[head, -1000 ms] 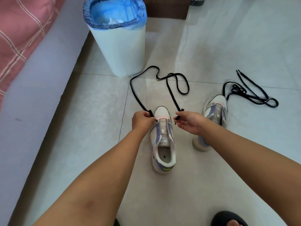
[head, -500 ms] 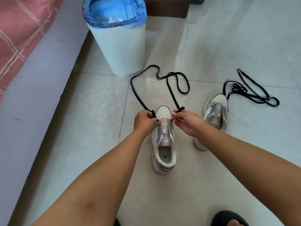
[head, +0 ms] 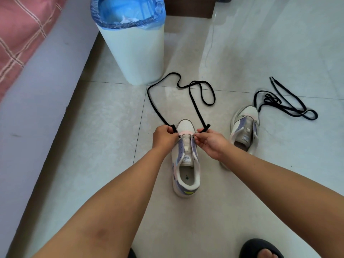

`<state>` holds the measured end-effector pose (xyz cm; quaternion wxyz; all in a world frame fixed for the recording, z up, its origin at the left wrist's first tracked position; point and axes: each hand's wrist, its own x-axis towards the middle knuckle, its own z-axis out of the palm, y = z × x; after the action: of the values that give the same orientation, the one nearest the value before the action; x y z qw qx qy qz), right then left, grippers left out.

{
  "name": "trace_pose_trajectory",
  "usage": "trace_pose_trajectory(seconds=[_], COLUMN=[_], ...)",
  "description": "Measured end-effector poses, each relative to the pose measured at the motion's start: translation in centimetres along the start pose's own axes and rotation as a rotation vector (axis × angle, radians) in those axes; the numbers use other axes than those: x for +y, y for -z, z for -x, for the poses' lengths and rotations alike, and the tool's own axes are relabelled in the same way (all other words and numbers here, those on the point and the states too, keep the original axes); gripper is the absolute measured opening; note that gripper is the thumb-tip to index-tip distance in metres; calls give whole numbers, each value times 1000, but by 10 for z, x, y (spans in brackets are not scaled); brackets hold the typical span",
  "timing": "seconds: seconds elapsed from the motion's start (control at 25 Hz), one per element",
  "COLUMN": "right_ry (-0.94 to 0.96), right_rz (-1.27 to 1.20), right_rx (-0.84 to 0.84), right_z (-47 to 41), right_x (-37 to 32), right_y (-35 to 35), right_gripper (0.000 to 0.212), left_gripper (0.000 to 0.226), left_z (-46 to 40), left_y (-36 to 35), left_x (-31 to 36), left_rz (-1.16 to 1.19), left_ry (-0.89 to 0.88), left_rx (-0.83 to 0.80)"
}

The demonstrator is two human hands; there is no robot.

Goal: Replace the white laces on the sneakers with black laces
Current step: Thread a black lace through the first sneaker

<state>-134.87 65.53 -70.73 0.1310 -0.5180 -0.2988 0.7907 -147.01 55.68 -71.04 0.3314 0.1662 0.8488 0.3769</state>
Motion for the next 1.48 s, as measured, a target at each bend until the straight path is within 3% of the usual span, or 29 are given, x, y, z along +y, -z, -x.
trace_pose_trajectory(seconds=[0.12, 0.36, 0.52, 0.6, 0.72, 0.88, 1.04, 1.12, 1.48], right_ry=[58, 239, 237, 239, 342, 495, 474, 502, 448], right_rz=[51, 260, 393, 504, 755, 998, 1082, 1168, 1360], right_rx=[29, 255, 397, 431, 422, 312, 223, 211, 194], right_z=[1, 2, -1, 2, 14, 26, 33, 34, 31], right_x=[5, 12, 20, 19, 20, 35, 38, 36, 32], right_y=[-3, -16, -16, -17, -16, -12, -13, -15, -22], right_gripper=[21, 21, 22, 18, 11, 20, 35, 36, 20], left_gripper=[9, 12, 8, 18, 33, 15, 54, 62, 45], left_z=[-1, 3, 12, 15, 19, 38, 57, 61, 59], left_y=[0, -1, -8, -9, -7, -15, -29, -31, -29], left_x=[-2, -1, 5, 6, 6, 2, -11, -12, -9], left_rz=[20, -94, -196, -185, -111, -240, -460, -480, -509], left_ry=[-1, -51, -94, -53, 19, -139, -236, -222, -174], left_rx=[-24, -9, 4, 33, 65, 59, -18, -2, 112])
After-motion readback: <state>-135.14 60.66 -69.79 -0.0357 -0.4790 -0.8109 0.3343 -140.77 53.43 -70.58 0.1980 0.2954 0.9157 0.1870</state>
